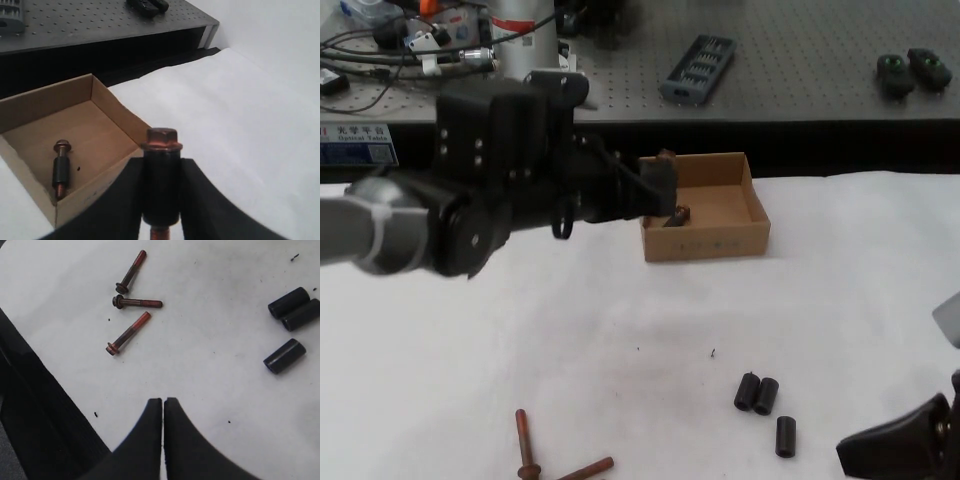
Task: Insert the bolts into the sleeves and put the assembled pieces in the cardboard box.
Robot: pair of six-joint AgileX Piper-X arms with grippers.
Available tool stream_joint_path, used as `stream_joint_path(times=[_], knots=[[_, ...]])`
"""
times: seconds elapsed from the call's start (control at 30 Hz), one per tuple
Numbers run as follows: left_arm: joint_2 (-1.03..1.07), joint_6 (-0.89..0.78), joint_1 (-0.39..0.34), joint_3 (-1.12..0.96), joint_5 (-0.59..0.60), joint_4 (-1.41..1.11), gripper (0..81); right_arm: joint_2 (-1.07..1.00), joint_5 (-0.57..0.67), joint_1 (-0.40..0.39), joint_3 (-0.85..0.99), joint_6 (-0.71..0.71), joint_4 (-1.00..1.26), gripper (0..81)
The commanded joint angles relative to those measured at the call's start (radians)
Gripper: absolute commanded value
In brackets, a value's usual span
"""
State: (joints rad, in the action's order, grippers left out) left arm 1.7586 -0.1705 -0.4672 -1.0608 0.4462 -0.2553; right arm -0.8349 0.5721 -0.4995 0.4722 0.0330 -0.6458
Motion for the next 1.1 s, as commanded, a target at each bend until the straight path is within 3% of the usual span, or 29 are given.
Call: stream_joint_path(times=[0.0, 0.57, 1.07], knots=[[0.041, 0.042, 0.001, -0.094, 0.008, 0.071, 7.3, 0.018, 0.013, 0.004, -0.003, 0.019, 0.004, 1.1], [0.185, 0.082, 0.002, -0.333, 0.004, 0.21, 7.3, 0.021, 0.071, -0.002, -0.085, 0.069, 0.013, 1.1], [0.292, 0.085, 0.004, -0.408, 0.004, 0.22, 7.3, 0.021, 0.074, -0.004, -0.084, 0.087, 0.03, 1.1]])
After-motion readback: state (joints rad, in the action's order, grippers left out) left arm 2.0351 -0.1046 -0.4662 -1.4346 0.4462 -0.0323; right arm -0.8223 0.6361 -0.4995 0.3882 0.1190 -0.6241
